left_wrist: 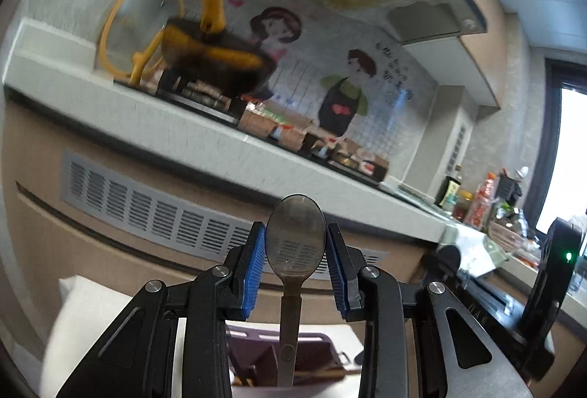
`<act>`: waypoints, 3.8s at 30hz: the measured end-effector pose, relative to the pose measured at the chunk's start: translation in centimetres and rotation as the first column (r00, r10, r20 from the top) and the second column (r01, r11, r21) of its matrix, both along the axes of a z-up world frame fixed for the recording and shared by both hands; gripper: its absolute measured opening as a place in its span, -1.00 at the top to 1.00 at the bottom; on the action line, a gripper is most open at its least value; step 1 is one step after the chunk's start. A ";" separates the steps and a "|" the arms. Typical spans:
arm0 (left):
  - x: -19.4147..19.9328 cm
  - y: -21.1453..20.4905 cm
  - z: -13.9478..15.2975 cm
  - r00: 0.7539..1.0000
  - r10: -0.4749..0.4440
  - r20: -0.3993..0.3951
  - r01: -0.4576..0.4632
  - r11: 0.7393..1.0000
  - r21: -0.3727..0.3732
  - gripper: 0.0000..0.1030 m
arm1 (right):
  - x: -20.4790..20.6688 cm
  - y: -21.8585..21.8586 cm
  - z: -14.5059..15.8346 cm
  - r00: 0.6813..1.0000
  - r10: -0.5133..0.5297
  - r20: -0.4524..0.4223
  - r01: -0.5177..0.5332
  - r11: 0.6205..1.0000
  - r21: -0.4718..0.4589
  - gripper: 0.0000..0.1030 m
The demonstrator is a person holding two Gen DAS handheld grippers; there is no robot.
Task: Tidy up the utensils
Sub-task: 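Lift the brown spoon with the left tool while the right tool lifts the blue spoon toward the holder, then open both tools over the holder to drop the two spoons in, then close the right tool on the black smiley-face spoon, then close the left tool on the white plastic spoon's handle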
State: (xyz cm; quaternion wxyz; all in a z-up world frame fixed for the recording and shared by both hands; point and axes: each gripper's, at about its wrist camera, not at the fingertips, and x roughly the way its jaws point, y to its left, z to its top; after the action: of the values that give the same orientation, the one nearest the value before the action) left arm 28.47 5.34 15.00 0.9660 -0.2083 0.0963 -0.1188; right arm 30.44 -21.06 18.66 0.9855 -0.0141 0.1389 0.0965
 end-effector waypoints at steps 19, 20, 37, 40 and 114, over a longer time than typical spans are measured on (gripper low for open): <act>2.9 0.8 -6.8 0.992 -0.034 -0.122 0.030 0.999 -0.038 -0.11 | 5.0 2.4 -10.7 0.952 0.059 -0.301 -0.089 0.992 -0.085 0.56; 2.1 1.3 -6.7 0.992 0.002 -0.126 -0.005 1.000 -0.020 -0.11 | 4.4 2.0 -10.3 0.959 0.051 -0.278 -0.078 0.993 -0.088 0.56; -11.5 7.3 -20.7 0.782 0.261 -0.566 -0.228 0.965 0.130 -0.11 | -3.3 5.5 -23.2 0.716 0.222 -0.662 -0.266 0.963 0.035 0.48; -12.6 7.5 -21.2 0.780 0.257 -0.570 -0.231 0.966 0.120 -0.11 | -5.1 7.0 -24.0 0.700 0.256 -0.666 -0.335 0.942 0.009 0.48; -1.3 -4.6 -22.5 0.746 0.041 -0.664 0.220 0.927 0.305 0.00 | -9.5 -2.4 -23.7 0.796 0.108 -0.595 -0.234 0.963 -0.137 0.43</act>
State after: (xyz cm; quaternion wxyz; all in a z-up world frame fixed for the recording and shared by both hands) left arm 27.20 0.78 -7.45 0.8836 -0.0493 0.4611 -0.0646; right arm 20.98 -23.42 -5.00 0.8758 -0.0972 0.4411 0.1704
